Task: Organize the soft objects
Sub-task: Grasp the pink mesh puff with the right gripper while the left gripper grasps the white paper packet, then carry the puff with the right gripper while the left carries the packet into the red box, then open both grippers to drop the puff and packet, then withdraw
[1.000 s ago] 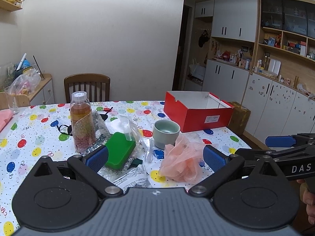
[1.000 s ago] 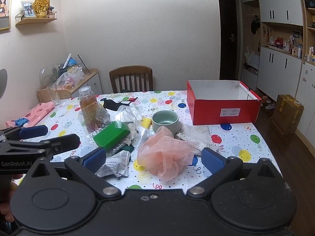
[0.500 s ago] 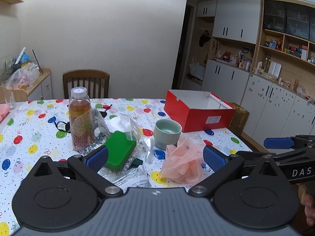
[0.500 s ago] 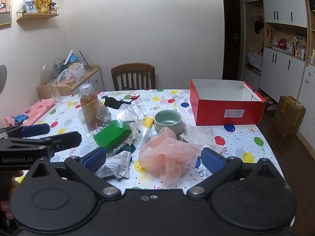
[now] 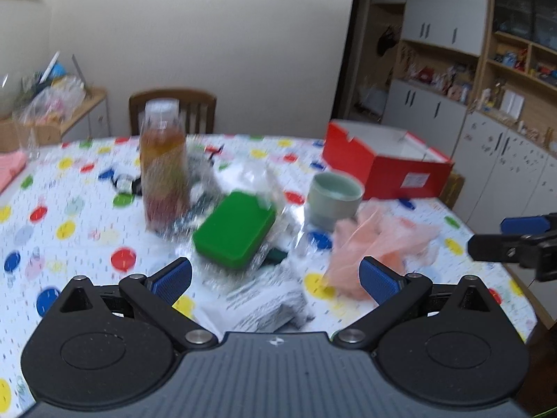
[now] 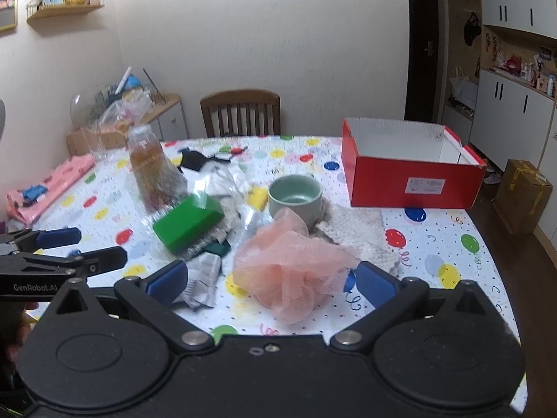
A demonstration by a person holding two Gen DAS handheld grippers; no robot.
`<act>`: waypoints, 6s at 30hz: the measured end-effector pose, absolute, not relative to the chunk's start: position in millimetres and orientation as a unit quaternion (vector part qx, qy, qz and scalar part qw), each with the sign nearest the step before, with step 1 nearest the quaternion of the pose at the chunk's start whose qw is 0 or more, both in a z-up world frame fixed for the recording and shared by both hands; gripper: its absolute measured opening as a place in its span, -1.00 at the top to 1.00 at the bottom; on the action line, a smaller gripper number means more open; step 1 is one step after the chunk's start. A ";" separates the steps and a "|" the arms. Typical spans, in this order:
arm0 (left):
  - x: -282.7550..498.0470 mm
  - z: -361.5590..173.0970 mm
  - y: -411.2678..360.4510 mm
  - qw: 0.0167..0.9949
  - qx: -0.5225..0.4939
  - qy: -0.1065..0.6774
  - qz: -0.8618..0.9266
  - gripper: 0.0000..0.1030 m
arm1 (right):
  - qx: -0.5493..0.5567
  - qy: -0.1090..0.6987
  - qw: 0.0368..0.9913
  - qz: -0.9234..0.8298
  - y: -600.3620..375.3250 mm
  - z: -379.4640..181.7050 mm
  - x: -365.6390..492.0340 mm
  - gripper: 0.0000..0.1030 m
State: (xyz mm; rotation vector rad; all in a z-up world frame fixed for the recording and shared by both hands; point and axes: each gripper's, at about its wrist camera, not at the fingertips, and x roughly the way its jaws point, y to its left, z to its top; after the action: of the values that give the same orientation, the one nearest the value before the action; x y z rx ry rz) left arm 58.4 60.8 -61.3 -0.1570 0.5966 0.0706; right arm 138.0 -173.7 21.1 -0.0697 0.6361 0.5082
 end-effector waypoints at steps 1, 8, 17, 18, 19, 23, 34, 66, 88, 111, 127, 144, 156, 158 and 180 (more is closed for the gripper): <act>61.6 -67.2 62.5 0.949 -0.081 0.302 0.039 -1.00 | -0.037 0.313 0.916 0.249 -174.4 17.4 142.3 -0.99; 90.6 -100.4 59.5 0.926 -0.094 0.359 0.072 -1.00 | -0.088 0.332 0.899 0.270 -171.9 -7.4 177.0 -0.99; 118.4 -126.0 53.8 0.914 -0.078 0.387 0.090 -1.00 | -0.145 0.346 0.872 0.313 -156.6 -37.4 230.3 -0.96; 120.3 -129.1 52.4 0.913 -0.074 0.391 0.089 -1.00 | -0.149 0.347 0.869 0.318 -154.6 -39.7 235.5 -0.96; 121.7 -131.3 51.0 0.913 -0.068 0.392 0.087 -1.00 | -0.155 0.349 0.866 0.324 -152.6 -41.9 240.5 -0.96; 125.8 -138.4 47.6 0.913 -0.042 0.397 0.085 -1.00 | -0.177 0.355 0.849 0.349 -142.2 -51.7 255.2 -0.96; 142.4 -154.2 36.5 0.909 0.005 0.409 0.085 -1.00 | -0.211 0.367 0.826 0.371 -120.8 -72.0 265.4 -0.87; 125.9 -112.5 32.5 0.928 -0.037 0.367 0.044 0.30 | -0.155 0.359 0.848 0.359 -150.5 -35.9 238.6 0.55; 195.9 9.3 -18.4 0.957 -0.014 0.288 -0.016 0.30 | -0.112 0.318 0.883 0.328 -224.2 60.7 279.9 0.55; 363.6 52.6 -129.6 0.959 -0.002 0.278 -0.043 0.29 | -0.097 0.292 0.915 0.260 -329.0 93.9 427.1 0.50; 486.8 -5.2 -149.0 0.943 -0.026 0.331 0.000 0.28 | -0.080 0.336 0.906 0.245 -331.2 38.7 526.1 0.50; 566.8 -78.8 -152.8 0.900 -0.013 0.435 0.017 0.28 | -0.153 0.385 0.871 0.264 -303.0 -24.9 567.2 0.46; 585.6 -107.9 -150.6 0.862 -0.021 0.506 0.007 0.21 | -0.179 0.403 0.855 0.273 -294.9 -46.5 570.6 0.06; 586.7 -110.4 -148.7 0.861 -0.026 0.508 0.000 0.18 | -0.182 0.408 0.851 0.276 -294.3 -48.2 570.9 -0.09; 560.6 -65.4 -151.9 0.893 -0.030 0.449 0.000 -0.28 | -0.156 0.379 0.869 0.279 -306.0 -18.8 563.1 -0.62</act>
State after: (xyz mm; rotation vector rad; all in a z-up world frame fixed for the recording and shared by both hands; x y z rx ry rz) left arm 560.6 -151.9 -65.4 -0.0616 0.9316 0.0006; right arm 563.1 -306.0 -18.8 -0.3258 0.7924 0.5844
